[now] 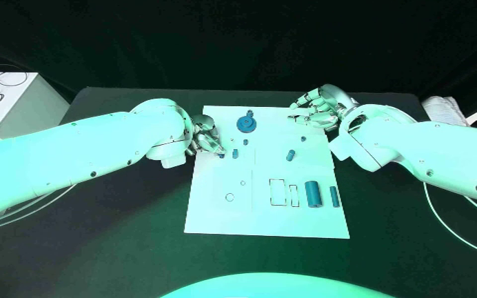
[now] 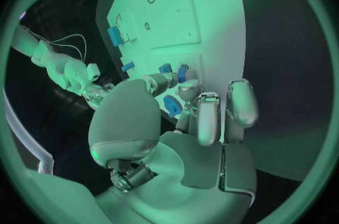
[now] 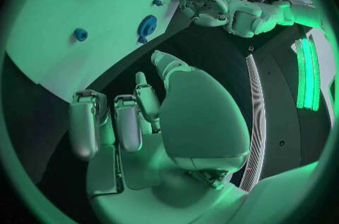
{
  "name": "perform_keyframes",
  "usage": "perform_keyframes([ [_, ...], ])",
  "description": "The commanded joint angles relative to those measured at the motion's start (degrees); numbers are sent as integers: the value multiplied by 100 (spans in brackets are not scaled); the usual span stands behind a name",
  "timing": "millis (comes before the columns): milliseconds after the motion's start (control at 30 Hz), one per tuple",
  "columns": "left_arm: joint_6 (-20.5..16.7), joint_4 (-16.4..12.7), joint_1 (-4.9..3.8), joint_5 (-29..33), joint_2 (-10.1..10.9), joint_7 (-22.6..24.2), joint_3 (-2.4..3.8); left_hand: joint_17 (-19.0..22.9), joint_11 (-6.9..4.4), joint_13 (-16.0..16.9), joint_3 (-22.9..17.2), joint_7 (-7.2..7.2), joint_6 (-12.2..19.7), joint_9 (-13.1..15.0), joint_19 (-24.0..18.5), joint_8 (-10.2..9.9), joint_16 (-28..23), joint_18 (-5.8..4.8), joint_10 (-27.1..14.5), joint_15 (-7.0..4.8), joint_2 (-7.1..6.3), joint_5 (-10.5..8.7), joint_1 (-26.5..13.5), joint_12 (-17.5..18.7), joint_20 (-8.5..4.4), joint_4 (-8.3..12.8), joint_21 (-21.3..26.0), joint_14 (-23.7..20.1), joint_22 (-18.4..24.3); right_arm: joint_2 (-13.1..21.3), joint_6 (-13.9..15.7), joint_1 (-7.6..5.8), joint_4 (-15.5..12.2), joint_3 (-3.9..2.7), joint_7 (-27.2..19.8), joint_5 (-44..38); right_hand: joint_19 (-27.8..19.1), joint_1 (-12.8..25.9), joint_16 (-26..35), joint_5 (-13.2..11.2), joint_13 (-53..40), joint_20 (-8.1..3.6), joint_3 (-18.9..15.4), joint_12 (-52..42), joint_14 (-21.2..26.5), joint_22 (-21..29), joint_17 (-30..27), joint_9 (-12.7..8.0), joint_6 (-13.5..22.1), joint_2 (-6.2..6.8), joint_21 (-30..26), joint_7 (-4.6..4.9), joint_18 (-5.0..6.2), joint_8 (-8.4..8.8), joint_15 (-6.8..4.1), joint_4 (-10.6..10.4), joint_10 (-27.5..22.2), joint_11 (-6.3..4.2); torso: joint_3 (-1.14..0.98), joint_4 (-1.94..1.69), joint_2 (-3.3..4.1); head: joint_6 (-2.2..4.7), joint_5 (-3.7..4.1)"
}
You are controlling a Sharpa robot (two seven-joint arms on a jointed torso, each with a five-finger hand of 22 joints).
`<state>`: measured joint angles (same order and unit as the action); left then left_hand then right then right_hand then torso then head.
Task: Assemble the parts on the task board
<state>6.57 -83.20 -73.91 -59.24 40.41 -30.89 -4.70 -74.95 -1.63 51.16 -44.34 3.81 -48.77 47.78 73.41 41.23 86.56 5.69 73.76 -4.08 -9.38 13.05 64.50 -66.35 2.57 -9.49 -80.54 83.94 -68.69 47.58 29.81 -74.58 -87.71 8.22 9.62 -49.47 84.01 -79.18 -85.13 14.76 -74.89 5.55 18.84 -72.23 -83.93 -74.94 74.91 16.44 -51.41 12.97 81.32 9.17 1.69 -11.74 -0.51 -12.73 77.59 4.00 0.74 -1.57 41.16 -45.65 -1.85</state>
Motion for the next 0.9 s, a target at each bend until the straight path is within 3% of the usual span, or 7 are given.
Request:
perform_keyframes([
  [33,109,-18,5,-24,-3,11,-1,-851,18,5,-698,-107,-162,156,49,26,26,-86,38,-42,69,20,-9,-28,9,679,-19,434,-5,-2,-74,4,-1,0,-66,-61,149,34,35,13,-5,18,12,22,-373,-922,624,-5,36,-11,-20,-11,55,-24,25,-18,-33,6,1,-2,-3,4,-7],
  [900,119,-19,8,-149,20,-26,-2,-862,15,11,-728,-110,-166,164,67,31,32,-91,47,-45,64,19,-17,-33,7,710,-32,437,-29,12,-73,6,-9,0,-65,-62,152,28,42,30,-3,16,27,17,-372,-924,618,-3,38,-5,-20,-11,54,-37,24,-17,-30,5,1,-1,3,1,2],
])
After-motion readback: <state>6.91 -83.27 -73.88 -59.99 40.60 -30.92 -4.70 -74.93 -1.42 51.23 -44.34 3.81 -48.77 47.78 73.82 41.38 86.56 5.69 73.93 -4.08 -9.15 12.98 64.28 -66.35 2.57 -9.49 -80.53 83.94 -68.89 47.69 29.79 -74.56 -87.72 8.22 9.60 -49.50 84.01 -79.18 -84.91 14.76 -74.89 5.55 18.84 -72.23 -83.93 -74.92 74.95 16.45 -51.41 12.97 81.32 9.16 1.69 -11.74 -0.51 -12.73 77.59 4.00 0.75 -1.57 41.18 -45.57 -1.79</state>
